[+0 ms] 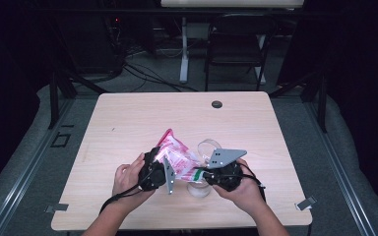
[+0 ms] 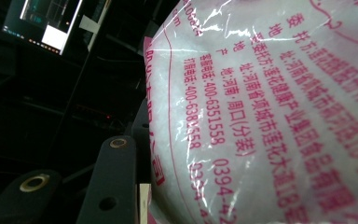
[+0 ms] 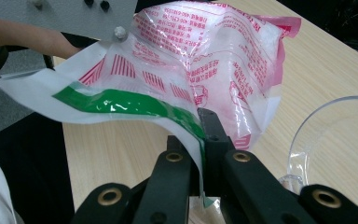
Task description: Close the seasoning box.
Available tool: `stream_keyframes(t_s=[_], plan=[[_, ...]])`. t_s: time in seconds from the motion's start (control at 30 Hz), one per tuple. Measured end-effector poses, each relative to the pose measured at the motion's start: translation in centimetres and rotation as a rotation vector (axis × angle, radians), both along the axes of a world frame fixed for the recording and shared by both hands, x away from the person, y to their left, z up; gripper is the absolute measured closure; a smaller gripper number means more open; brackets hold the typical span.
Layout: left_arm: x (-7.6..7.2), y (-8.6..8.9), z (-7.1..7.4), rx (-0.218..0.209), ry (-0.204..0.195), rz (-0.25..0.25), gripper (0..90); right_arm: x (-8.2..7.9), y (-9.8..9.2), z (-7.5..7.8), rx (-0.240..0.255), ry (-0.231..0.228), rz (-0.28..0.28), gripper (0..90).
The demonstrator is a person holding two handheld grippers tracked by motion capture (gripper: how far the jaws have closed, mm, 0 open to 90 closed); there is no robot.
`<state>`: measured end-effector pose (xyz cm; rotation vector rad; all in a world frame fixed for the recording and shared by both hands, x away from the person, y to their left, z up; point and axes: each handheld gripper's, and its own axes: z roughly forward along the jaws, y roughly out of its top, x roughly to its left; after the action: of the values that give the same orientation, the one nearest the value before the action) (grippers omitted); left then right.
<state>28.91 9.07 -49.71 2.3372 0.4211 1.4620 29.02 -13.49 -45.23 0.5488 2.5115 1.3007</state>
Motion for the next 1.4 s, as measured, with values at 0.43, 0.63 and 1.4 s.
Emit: stream_keyframes(t_s=[0.43, 0.63, 1.4], plan=[[0.05, -0.3, 0.77, 0.034, -0.028, -0.018, 60.4, -0.09, -0.3, 0.29, 0.01, -0.003, -0.003, 90.0], [-0.02, -0.31, 0.78, 0.038, -0.035, -0.022, 60.5, -0.15, -0.31, 0.35, 0.007, -0.005, -0.002, 90.0], [-0.19, -0.41, 0.92, 0.072, -0.067, -0.03, 60.5, -0.3, -0.28, 0.4, -0.002, -0.014, -0.002, 90.0]])
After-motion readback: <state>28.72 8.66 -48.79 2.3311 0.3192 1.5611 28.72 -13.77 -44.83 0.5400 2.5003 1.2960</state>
